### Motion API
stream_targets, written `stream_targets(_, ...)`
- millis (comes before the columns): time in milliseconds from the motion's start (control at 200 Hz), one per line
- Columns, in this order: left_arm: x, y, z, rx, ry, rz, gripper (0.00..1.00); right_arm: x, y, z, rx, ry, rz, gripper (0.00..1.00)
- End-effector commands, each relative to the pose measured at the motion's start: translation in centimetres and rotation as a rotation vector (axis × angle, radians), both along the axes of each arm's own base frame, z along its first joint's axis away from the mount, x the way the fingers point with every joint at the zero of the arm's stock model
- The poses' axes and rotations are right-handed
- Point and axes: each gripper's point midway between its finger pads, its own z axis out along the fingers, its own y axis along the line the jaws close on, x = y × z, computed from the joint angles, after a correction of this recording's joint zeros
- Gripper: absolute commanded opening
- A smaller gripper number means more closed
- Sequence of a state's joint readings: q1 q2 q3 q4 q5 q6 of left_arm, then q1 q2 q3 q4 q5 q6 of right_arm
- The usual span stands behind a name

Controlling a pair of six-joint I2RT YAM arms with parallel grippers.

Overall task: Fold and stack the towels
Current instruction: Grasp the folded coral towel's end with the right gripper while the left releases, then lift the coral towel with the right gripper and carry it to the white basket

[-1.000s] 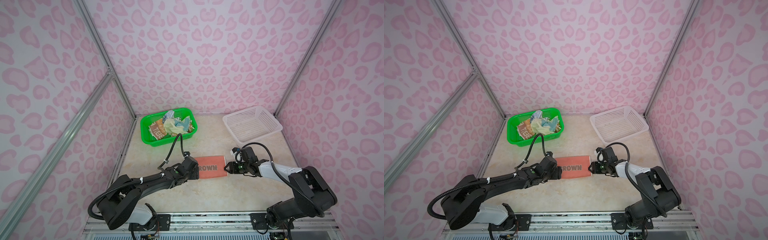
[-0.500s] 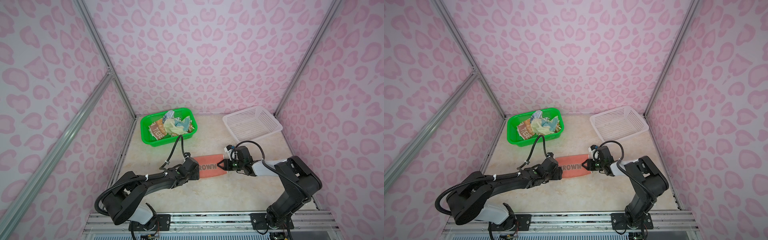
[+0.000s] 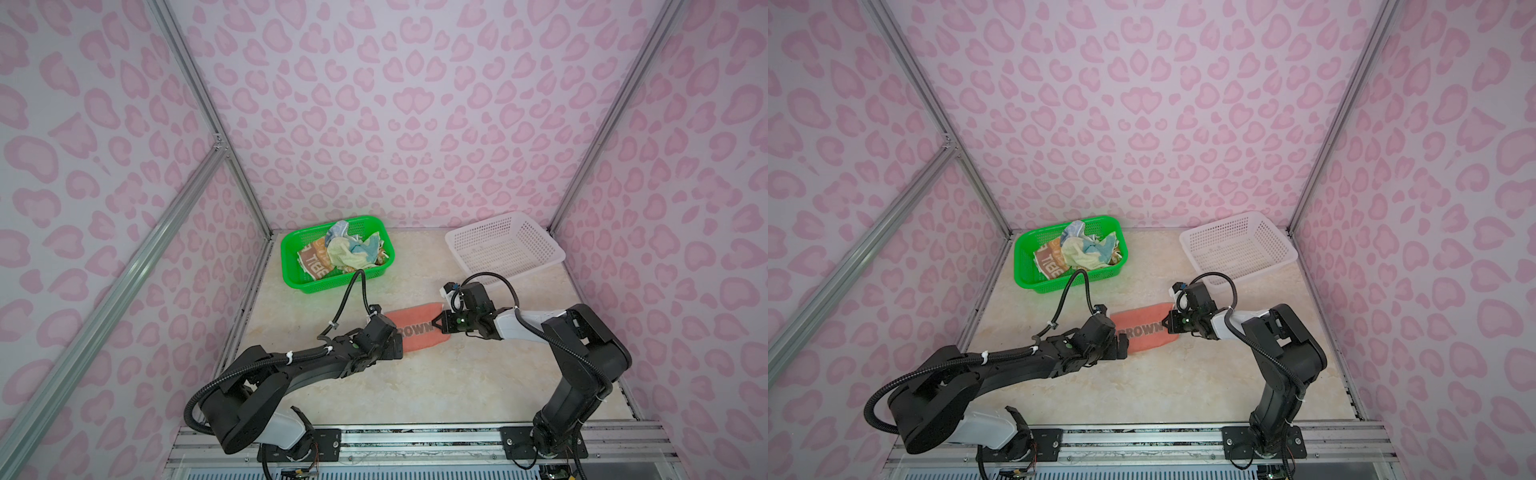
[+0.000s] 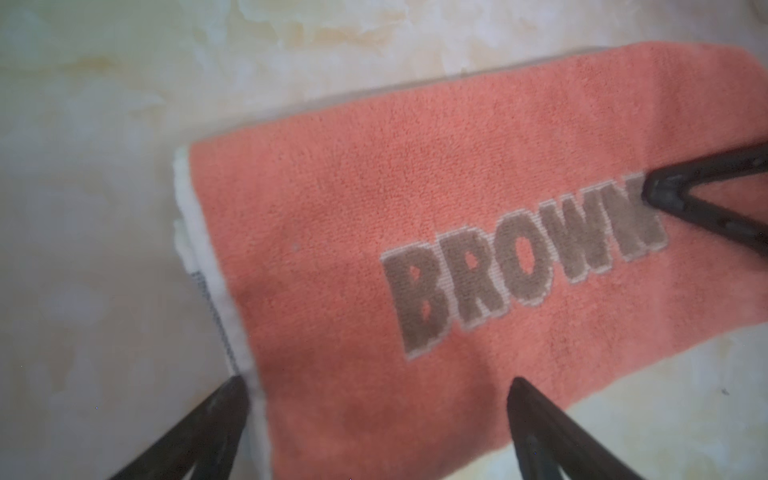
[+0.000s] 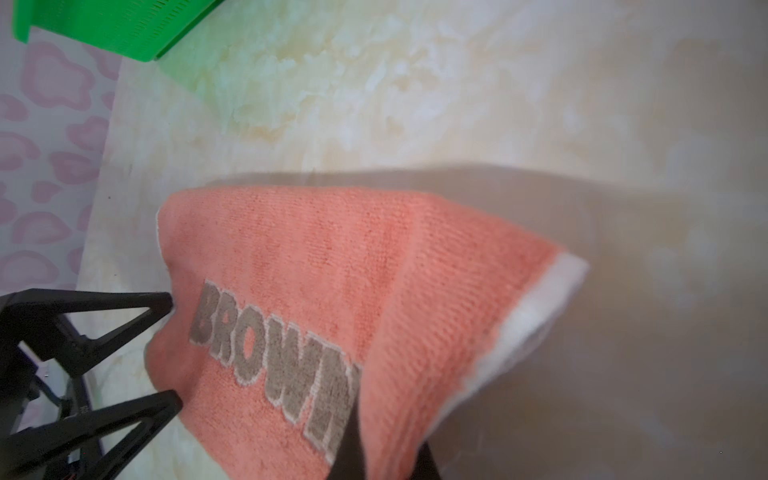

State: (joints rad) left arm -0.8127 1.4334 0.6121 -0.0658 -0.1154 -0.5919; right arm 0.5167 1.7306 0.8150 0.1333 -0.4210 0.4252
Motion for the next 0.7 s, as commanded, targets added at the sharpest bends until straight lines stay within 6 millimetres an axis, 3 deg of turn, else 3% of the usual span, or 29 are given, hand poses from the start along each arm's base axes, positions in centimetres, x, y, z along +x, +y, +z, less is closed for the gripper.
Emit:
stream_targets(0, 0.4, 0.3, 1.3, 0.012, -0.041, -0.002, 0.98, 0.2, -1.8, 0.3, -0.185, -0.035, 0.056, 0.0)
stream_targets(380, 1.8, 2.9, 6.4, 0.009, -0.265, 0.07, 0.98, 7.6, -4.4, 9.0, -0.513, -0.25, 0.172, 0.0)
stream_targets(505, 1.8, 3.3, 6.6, 0.03, -0.268, 0.077, 0.97, 10.9, -5.2, 11.7, -0.536, -0.299, 0.176, 0.0)
stream_targets(695, 1.6, 3.6, 5.8, 0.046, -0.247, 0.087, 0.98, 15.0, -7.4, 13.7, -0.539, -0.312, 0.141, 0.0)
